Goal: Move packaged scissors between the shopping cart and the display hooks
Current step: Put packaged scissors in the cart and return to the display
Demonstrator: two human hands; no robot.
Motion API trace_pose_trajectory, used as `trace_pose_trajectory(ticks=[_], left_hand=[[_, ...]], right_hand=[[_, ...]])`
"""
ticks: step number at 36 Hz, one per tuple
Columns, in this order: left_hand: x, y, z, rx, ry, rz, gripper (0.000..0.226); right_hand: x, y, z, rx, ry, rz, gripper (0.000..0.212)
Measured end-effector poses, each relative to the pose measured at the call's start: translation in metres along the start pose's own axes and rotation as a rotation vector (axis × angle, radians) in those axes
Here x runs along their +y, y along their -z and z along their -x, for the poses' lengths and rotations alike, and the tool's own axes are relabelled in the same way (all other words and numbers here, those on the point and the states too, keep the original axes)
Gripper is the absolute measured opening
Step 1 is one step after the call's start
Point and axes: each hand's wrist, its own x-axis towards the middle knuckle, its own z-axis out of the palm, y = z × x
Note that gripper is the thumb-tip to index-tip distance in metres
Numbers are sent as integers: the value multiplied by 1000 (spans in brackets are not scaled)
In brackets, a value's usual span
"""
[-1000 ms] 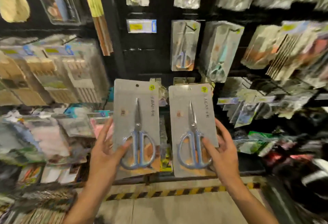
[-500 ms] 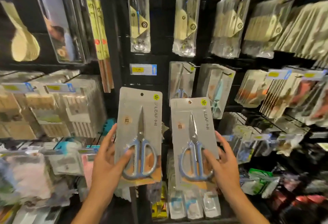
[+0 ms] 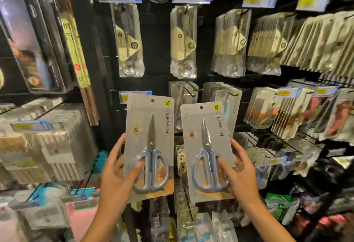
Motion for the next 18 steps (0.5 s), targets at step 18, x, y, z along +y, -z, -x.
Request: trace_pose_trajectory(ticks=[18], left_hand=[[-10, -47, -45, 134, -42, -69, 78]], right_hand=[[35, 1, -97, -113, -5, -116, 63]])
